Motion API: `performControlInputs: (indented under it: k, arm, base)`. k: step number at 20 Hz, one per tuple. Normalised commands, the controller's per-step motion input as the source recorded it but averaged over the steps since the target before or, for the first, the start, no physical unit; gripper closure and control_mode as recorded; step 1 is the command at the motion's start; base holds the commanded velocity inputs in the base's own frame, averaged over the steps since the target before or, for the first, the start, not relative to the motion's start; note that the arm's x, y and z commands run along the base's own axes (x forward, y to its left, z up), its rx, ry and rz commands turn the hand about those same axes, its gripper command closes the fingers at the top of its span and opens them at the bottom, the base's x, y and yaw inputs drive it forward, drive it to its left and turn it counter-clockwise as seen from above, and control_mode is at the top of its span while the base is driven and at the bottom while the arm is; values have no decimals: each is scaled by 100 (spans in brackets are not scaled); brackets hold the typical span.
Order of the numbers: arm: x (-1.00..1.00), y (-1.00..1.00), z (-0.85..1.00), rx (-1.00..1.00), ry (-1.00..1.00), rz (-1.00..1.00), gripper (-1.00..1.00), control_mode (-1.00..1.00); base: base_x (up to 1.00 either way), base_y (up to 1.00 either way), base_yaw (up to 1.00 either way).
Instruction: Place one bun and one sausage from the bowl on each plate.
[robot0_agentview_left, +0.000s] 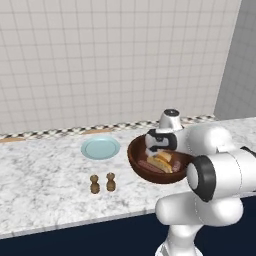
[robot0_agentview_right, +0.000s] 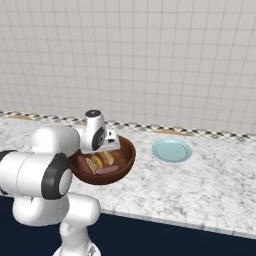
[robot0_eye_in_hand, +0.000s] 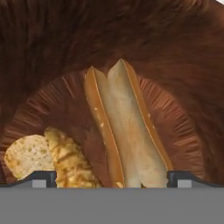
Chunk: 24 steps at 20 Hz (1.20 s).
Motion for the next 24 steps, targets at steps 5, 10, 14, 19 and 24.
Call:
performControlInputs:
  k: [5,10,14,19,24]
  arm:
    - [25,0,-30,0,2,0,-100,-100]
    - [15,0,-27,0,5,0,-100,-100]
    - [-28,0,-52,6,21,5,-100,-100]
    - [-31,5,-73,12,4,4,-100,-100]
    - [-68,29,-97,3,8,6,100,-100]
  base:
    - [0,0,0]
    - [0,0,0]
    - [0,0,0]
    - [0,0,0]
    - [0,0,0]
